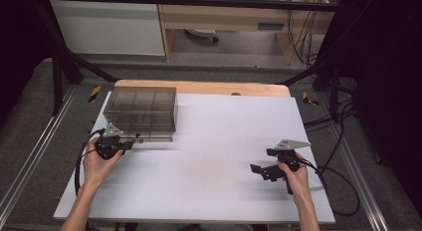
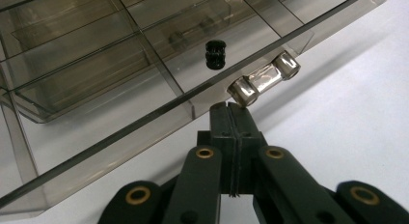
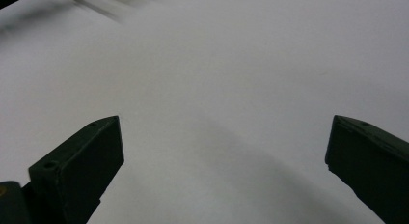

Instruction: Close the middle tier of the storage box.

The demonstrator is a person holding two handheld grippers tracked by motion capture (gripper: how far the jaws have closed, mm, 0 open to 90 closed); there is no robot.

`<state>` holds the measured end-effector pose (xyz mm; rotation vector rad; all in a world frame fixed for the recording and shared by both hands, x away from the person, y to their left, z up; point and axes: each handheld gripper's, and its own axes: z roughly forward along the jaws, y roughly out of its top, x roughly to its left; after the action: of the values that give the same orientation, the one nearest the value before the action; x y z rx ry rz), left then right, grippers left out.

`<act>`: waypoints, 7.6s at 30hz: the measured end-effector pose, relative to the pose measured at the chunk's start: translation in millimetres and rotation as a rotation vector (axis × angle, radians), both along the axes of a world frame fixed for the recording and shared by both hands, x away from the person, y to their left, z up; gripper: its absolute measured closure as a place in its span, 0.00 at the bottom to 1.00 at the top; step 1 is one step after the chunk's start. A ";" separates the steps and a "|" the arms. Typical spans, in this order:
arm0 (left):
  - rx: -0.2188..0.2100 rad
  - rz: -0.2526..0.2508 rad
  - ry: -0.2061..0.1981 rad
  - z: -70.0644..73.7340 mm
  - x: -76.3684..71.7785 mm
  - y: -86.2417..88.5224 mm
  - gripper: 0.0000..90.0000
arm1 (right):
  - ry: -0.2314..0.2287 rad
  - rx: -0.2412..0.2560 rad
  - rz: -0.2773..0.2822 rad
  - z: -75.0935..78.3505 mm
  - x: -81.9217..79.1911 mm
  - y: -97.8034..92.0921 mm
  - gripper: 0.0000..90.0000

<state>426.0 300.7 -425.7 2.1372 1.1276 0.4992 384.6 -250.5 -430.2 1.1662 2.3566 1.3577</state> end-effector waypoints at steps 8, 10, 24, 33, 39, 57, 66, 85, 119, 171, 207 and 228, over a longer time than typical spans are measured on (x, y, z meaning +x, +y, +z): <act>-0.007 0.007 0.000 -0.2 0.7 -0.3 0.99 | -0.001 0.000 -0.001 0.1 0.1 -0.2 0.01; -0.012 0.010 0.000 -0.3 0.7 -0.6 0.99 | 0.000 0.000 -0.001 0.2 -0.1 -0.2 0.01; -0.010 0.010 -0.010 0.9 2.1 -0.3 0.99 | 0.001 0.000 -0.004 0.4 -0.4 -0.4 0.01; -0.001 0.004 -0.014 0.5 3.2 0.9 0.99 | 0.001 -0.002 -0.002 0.4 -0.2 -0.6 0.01; -0.003 0.005 -0.022 2.2 4.5 0.6 0.99 | 0.000 -0.001 -0.003 0.5 -0.3 -0.5 0.01; -0.010 0.007 -0.028 4.9 9.1 2.1 0.99 | -0.002 0.002 -0.002 1.2 -0.4 -1.3 0.01; -0.003 0.007 -0.024 5.6 12.6 0.6 0.99 | -0.005 0.004 -0.005 1.6 -0.5 -1.6 0.01; 0.001 0.012 -0.030 6.7 18.7 -0.4 0.99 | -0.005 0.005 -0.006 1.9 -0.6 -1.8 0.01; 0.001 0.026 -0.033 3.8 31.3 -3.3 0.99 | -0.005 0.005 -0.007 2.2 -0.8 -2.0 0.01; 0.004 0.051 -0.078 0.2 46.0 -3.8 0.99 | -0.006 0.004 -0.007 2.0 -0.5 -2.0 0.01; 0.003 0.075 -0.110 -5.2 51.5 -5.6 0.99 | -0.007 0.007 -0.005 2.6 -0.8 -2.7 0.01; -0.036 0.022 -0.027 3.2 30.0 -5.7 0.80 | -0.010 0.012 -0.006 3.3 -1.1 -3.2 0.01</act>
<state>456.0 295.0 -422.5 2.0831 1.1379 0.5134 383.5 -253.7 -426.9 1.1662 2.3392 1.3741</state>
